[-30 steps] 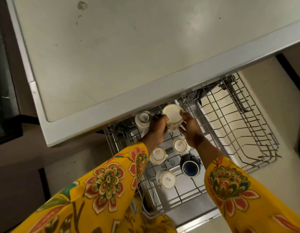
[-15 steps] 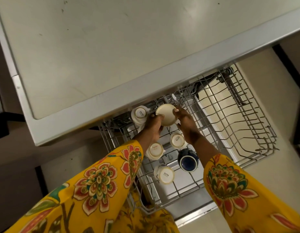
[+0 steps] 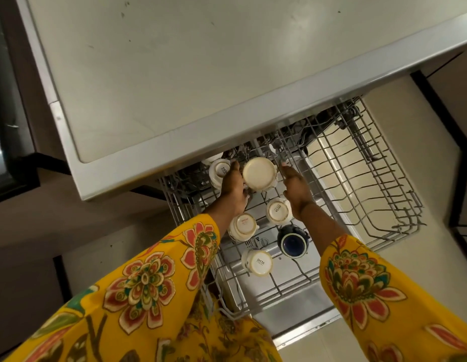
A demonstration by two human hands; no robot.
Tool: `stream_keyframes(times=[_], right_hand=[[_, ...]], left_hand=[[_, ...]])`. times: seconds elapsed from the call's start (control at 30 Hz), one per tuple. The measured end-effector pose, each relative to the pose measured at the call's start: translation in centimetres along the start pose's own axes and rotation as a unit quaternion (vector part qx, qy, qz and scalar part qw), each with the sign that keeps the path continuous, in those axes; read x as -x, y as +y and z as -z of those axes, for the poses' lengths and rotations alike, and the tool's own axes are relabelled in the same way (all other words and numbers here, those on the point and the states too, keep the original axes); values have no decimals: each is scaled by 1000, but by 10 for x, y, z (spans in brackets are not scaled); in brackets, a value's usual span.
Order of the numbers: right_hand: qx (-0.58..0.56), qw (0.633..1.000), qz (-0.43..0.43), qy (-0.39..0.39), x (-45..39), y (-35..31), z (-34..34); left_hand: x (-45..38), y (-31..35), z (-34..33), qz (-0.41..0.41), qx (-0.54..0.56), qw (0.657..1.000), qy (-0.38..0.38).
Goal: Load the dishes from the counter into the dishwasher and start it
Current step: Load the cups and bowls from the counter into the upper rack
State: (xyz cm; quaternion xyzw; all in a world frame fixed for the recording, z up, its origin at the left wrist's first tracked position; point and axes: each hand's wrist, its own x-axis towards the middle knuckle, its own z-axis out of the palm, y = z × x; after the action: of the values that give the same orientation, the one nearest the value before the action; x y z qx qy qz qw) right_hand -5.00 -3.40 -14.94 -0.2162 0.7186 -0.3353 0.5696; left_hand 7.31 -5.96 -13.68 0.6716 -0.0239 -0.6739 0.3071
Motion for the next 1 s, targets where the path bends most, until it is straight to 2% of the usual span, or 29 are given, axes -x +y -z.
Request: stream_keyframes(times=[0.33,0.47,0.6,0.73,1.0], right_hand=[[4,999,28,39,40,4,2],[40,997,41,51,69,11,-3],[88,990,96,52,99,18,-15],[123,985,119,21,136,19,-40],[146,968,178,-100,207,-3,-123]], left_hand=[[35,-6,37,-45,27,998,-34],[61,-15,61,-80,39,996,-13],[85,-24,90,-165,58,984,31],[117,-23,125,-199,94,972,77],[182,-3,203,-289,152,938,113]])
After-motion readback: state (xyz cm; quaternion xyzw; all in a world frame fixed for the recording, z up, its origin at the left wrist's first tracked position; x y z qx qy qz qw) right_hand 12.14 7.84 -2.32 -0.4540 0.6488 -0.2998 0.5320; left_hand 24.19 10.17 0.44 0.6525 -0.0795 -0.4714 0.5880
